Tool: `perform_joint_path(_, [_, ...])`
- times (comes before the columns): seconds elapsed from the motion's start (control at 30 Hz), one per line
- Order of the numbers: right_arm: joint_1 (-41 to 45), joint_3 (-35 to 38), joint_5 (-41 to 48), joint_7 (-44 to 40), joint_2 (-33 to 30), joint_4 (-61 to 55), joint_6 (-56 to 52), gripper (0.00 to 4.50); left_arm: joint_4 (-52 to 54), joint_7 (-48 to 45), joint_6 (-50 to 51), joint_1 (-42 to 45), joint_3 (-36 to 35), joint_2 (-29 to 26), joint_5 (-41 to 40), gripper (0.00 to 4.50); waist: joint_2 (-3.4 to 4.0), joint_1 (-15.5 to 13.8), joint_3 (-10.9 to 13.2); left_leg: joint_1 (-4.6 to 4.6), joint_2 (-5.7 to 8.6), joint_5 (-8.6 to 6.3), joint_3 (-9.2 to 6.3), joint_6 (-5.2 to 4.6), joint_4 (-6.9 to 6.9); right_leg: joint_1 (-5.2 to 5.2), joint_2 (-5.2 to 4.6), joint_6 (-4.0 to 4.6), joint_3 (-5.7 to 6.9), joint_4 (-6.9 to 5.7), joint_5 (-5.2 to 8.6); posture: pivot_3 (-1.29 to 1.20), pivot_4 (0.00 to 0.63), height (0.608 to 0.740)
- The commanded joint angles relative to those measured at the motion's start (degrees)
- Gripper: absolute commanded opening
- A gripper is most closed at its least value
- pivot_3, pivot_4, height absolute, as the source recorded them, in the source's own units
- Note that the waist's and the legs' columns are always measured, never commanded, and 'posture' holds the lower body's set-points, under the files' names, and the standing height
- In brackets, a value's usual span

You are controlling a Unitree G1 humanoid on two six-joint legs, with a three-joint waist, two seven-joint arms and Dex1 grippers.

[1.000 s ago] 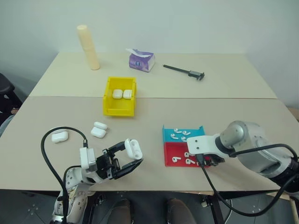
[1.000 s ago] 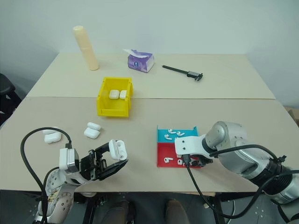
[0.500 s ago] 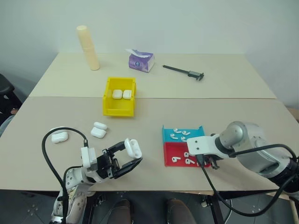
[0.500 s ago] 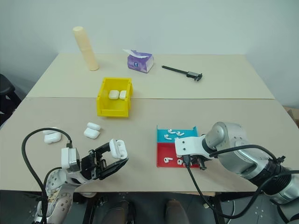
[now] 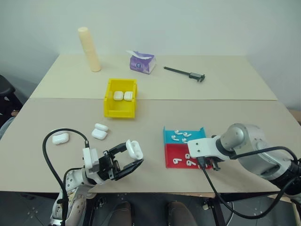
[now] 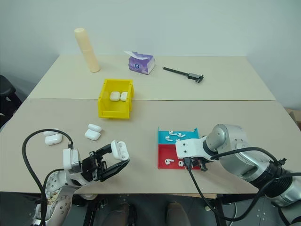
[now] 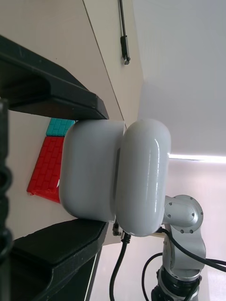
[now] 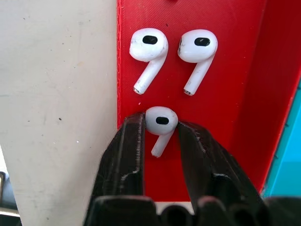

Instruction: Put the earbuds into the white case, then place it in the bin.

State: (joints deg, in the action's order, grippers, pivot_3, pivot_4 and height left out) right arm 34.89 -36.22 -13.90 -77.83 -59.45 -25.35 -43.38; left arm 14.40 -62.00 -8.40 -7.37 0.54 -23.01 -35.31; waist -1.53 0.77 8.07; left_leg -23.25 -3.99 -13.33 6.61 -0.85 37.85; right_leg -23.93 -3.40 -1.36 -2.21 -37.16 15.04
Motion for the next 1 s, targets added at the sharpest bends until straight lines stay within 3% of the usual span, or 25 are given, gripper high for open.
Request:
perform_joint_path(0.03, [-0.69, 0.78, -0.61, -0.09, 0.08, 0.22, 0.69, 0.76, 1.68, -0.01, -0.22, 0.17, -0.33, -0.2, 0.19, 2.85, 0.0, -0.01, 0.0, 0.0, 0.0, 0.0, 0.0, 0.0, 0.0, 0.0, 0.0, 0.0, 0.0, 0.0, 0.0, 0.0, 0.15, 0.74])
perform_joint_path(0.4, [-0.4, 2.92, 0.18, 0.09, 1.1, -0.51, -0.43, 0.76, 0.88, -0.73, -0.25, 1.52, -1.17, -0.35, -0.5, 2.85, 0.0, 0.01, -0.02, 0.01, 0.0, 0.0, 0.0, 0.0, 0.0, 0.0, 0.0, 0.0, 0.0, 0.0, 0.0, 0.0, 0.15, 0.74])
perform_joint_path(0.67, [2.62, 22.63, 13.8, 0.67, 2.48, -4.97, -3.95, 0.76, 5.67, -0.72, 6.53, 5.51, -3.57, -2.96, -7.42, 2.85, 0.01, -0.07, -0.01, -0.1, 0.01, 0.0, -0.01, 0.0, 0.0, -0.08, 0.0, -0.01, -0.02, -0.02, -0.01, 0.0, 0.15, 0.74])
perform_joint_path(0.83, [1.06, 42.89, 31.01, 4.17, 14.22, -5.34, 2.15, 0.76, 11.04, -0.44, 10.95, 7.6, -3.02, -2.84, -12.61, 2.85, -0.01, -0.08, 0.0, -0.05, 0.01, 0.0, -0.03, 0.0, 0.0, 0.01, 0.01, -0.03, -0.02, -0.02, -0.02, 0.0, 0.15, 0.74])
perform_joint_path(1.0, [-2.14, 48.36, 39.98, 8.83, 26.53, -6.22, 15.23, 0.76, 11.81, -2.32, 11.63, 10.12, -1.97, -1.99, -13.4, 2.85, 0.01, -0.06, -0.02, 0.09, 0.01, 0.0, -0.06, 0.0, 0.0, 0.27, 0.06, -0.04, 0.04, 0.02, -0.02, 0.0, 0.15, 0.74])
